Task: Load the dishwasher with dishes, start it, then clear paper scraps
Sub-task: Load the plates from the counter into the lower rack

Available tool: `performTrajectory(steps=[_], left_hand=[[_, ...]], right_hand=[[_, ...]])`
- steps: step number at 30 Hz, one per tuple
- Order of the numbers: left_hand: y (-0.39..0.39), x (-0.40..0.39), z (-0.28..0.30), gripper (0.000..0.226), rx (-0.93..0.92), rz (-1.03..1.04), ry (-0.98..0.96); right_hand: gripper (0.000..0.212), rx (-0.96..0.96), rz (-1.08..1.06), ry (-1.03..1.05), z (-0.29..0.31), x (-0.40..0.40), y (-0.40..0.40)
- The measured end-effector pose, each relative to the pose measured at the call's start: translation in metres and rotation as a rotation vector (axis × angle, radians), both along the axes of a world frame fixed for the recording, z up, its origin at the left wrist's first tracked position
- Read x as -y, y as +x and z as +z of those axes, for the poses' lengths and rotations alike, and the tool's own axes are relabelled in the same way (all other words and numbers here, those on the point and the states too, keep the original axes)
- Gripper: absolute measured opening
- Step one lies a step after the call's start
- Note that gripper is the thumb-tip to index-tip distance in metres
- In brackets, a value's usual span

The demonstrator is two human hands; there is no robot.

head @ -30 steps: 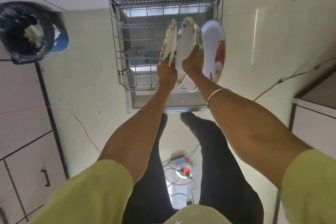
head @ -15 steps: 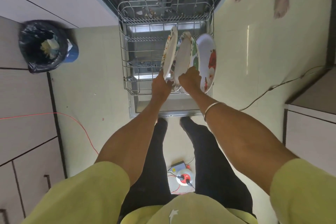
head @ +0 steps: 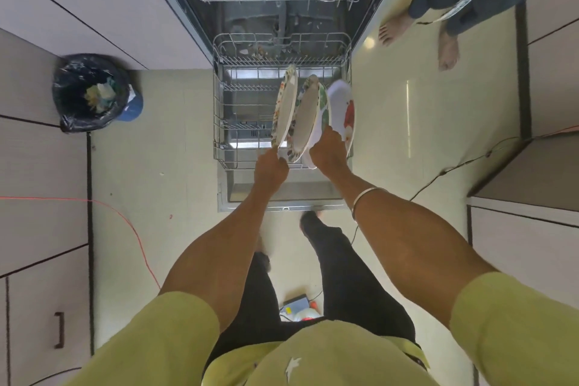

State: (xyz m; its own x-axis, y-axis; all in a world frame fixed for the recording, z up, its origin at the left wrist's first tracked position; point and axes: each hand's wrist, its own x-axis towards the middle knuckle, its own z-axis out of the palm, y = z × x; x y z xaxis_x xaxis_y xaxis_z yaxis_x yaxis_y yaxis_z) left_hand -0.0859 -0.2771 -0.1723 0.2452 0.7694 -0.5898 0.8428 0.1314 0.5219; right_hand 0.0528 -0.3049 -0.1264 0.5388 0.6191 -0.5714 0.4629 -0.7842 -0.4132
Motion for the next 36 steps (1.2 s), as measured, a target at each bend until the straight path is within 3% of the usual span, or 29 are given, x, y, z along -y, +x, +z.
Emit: performTrajectory(steps=[14,18,23,28,36], left_hand=[[-0.092,0.050,-0.025,0.038,0.012,-0.184,0.161],[-0.100,0.060,-0.051,0.040,0.046,-0.128,0.257],[-0.093,0.070,-0.118,0.045,0.038,-0.122,0.360],[-0.078,0.076,-0.202,0.050,0.095,-0.063,0.421],[-0.061,0.057,-0.326,0.049,0.289,-0.128,0.749]], right_hand=[[0.047,0.085,0.084,0.133,-0.026,0.103,-0.092],[0.046,0.098,0.134,0.162,-0.049,0.115,-0.101],[0.044,0.127,0.078,0.207,-0.122,0.115,-0.098],[0.057,0.169,0.111,0.333,-0.212,0.111,-0.094],[0.061,0.226,0.157,0.614,-0.347,0.097,-0.094]])
